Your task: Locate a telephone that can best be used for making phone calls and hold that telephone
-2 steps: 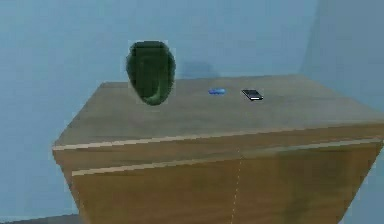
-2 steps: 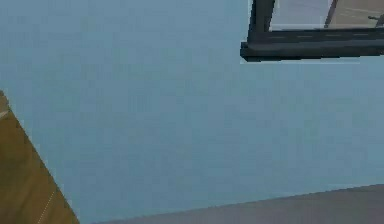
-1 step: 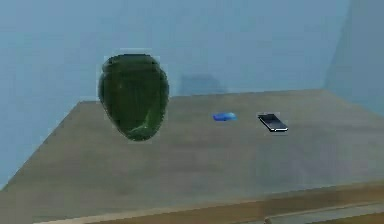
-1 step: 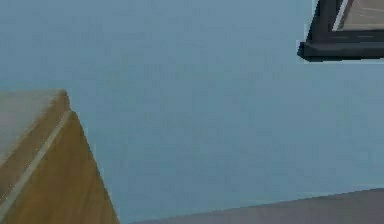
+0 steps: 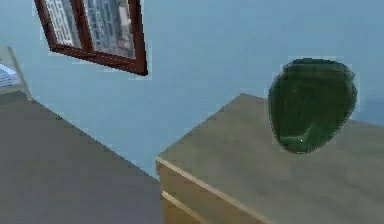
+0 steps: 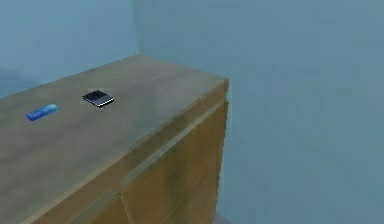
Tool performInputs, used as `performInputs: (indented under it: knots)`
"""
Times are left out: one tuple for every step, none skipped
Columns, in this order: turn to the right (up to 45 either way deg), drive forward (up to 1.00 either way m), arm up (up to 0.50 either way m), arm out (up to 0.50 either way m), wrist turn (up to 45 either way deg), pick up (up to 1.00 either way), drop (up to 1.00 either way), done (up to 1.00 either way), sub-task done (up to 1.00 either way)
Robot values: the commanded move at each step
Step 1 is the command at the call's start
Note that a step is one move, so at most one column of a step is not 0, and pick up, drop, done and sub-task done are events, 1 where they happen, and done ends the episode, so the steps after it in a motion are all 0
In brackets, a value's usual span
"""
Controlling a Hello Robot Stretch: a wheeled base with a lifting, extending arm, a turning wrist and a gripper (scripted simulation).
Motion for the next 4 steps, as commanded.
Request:
performInputs:
  knots:
    - [-18.0,0.0,0.0,0.0,0.0,0.0,0.0,0.0,0.0]
    - [0.0,0.0,0.5,0.0,0.0,0.0,0.0,0.0,0.0]
    - [0.0,0.0,0.38,0.0,0.0,0.0,0.0,0.0,0.0]
    - [0.0,0.0,0.0,0.32,0.0,0.0,0.0,0.0,0.0]
